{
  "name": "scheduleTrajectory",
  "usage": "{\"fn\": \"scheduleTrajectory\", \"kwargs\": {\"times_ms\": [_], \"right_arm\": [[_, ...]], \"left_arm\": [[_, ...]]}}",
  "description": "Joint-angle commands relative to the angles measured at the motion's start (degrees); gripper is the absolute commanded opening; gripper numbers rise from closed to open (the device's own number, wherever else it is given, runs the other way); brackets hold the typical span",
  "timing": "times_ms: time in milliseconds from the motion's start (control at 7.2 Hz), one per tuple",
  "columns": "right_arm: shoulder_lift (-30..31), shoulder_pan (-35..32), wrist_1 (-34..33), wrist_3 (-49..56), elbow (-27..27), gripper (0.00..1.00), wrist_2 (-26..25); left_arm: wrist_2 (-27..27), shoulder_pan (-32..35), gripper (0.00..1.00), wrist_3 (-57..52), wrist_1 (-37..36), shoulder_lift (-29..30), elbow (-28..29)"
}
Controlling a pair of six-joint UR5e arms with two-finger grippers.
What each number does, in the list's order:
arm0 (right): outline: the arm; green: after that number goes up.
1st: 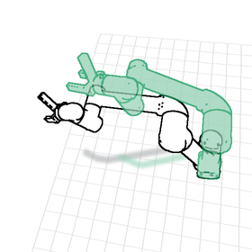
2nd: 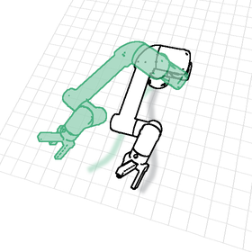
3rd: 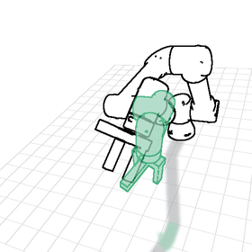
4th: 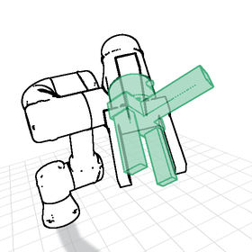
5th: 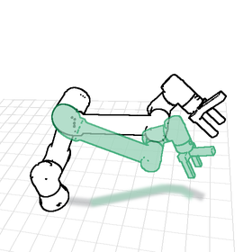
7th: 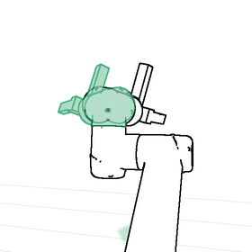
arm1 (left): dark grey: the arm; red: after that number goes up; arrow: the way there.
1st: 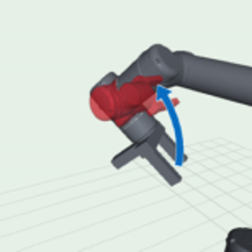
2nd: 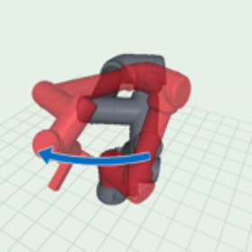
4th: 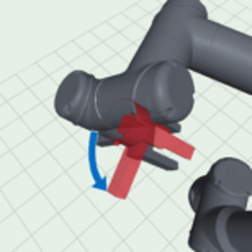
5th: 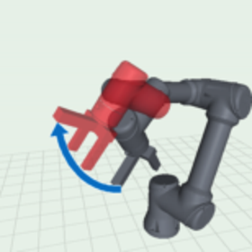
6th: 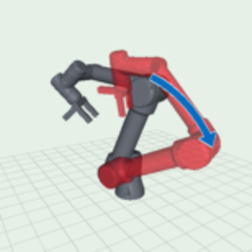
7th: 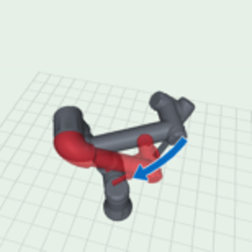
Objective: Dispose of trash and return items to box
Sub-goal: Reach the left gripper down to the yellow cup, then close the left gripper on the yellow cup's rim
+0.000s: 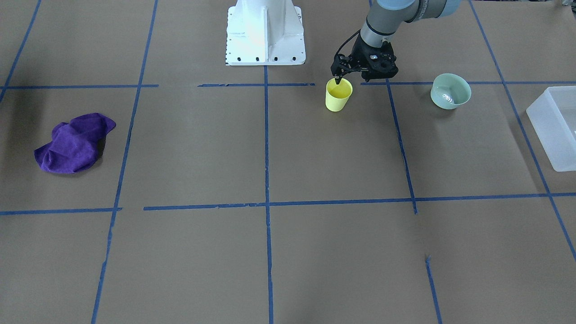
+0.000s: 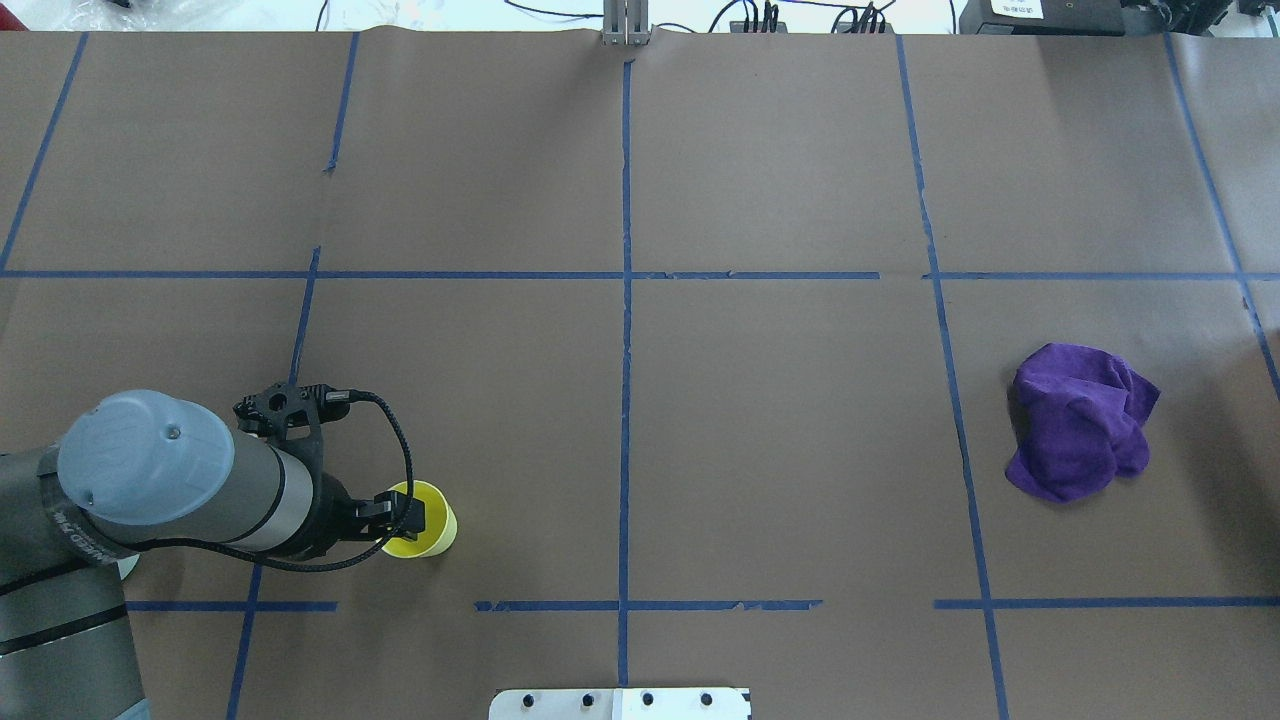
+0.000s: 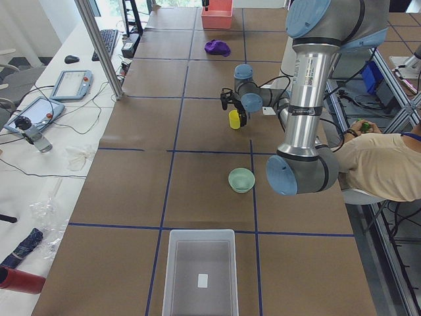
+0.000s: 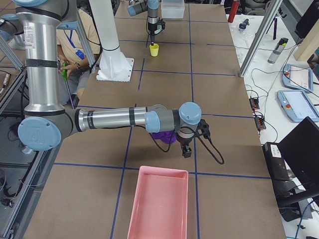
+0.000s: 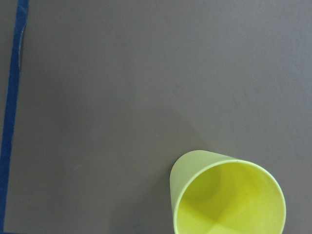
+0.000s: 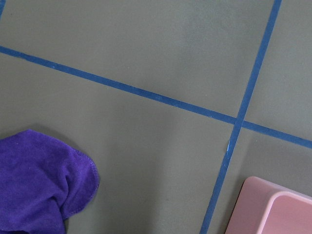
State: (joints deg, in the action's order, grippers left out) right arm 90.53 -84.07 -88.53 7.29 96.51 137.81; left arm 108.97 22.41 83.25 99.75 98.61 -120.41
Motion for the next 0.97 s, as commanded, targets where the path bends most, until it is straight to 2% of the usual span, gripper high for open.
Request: {"fn": "scheduleTrajectory", "kwargs": {"times_ms": [0, 139, 278, 417, 556, 694, 833], "right_arm": [[0.0, 0.0, -0.1, 0.0, -0.1, 1.0, 0.0], [0.0, 0.0, -0.1, 0.0, 0.0, 1.0, 0.0], [0.0, 0.0, -0.1, 0.0, -0.1, 1.0, 0.0], [0.0, 0.0, 0.0, 0.0, 0.0, 1.0, 0.0], [0.0, 0.0, 0.0, 0.0, 0.0, 1.0, 0.1], [0.0, 0.0, 0.0, -0.1, 0.0, 1.0, 0.1], [0.0, 0.0, -0.1, 0.0, 0.0, 1.0, 0.1]], "left_arm": [[0.0, -0.1, 0.98, -0.2, 0.2, 1.0, 2.3], [-0.1, -0.2, 0.97, -0.2, 0.4, 1.4, 3.5], [-0.1, -0.3, 0.91, -0.3, 0.4, 2.6, 5.6], [0.0, -0.3, 0.78, -0.3, 0.4, 3.4, 6.7], [0.0, -0.3, 0.54, -0.3, 0.5, 3.4, 6.8], [0.1, -0.3, 0.13, -0.4, 0.9, 3.4, 6.9], [0.1, -0.2, 0.0, -0.1, 0.9, 3.4, 6.7]]}}
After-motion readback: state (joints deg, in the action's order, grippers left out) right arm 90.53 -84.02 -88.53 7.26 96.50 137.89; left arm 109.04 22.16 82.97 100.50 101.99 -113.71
